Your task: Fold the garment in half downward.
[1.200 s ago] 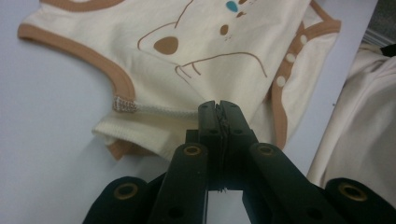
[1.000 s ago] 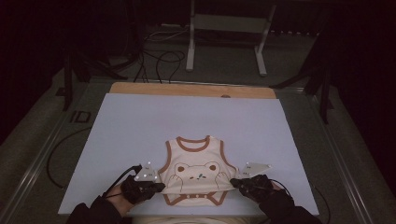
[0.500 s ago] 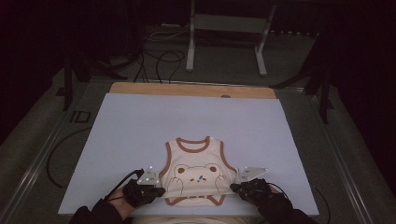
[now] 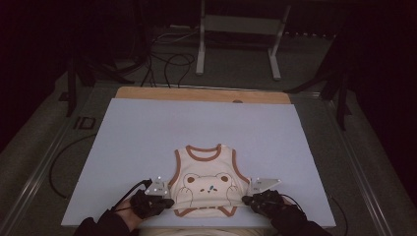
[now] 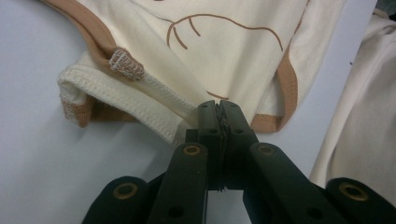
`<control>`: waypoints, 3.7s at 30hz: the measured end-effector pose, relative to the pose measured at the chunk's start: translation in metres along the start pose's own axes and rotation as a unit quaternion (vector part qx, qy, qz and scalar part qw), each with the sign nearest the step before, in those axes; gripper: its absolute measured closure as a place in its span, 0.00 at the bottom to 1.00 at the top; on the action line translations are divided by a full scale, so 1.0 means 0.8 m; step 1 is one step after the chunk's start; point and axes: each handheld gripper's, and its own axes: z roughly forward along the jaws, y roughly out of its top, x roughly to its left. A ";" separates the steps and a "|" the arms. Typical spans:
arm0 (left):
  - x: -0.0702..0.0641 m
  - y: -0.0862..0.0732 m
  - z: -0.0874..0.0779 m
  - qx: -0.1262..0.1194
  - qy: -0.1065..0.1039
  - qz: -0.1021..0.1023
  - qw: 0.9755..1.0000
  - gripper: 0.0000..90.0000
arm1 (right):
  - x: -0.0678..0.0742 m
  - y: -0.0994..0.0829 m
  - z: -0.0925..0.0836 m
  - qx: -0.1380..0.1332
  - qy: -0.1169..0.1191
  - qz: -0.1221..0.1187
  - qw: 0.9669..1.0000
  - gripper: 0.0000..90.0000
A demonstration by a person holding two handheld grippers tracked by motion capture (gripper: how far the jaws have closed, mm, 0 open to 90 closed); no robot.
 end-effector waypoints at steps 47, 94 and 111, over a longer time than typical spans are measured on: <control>0.010 0.021 -0.031 -0.033 -0.003 0.016 0.999 0.07 | -0.011 0.029 -0.028 -0.057 0.030 0.002 0.998 0.16; 0.053 0.093 -0.083 -0.065 0.007 0.074 0.995 0.00 | -0.053 0.115 -0.048 -0.117 -0.004 -0.037 0.992 0.14; 0.078 0.120 -0.077 -0.073 0.004 0.081 0.994 0.00 | -0.074 0.139 -0.037 -0.120 -0.011 -0.037 0.992 0.14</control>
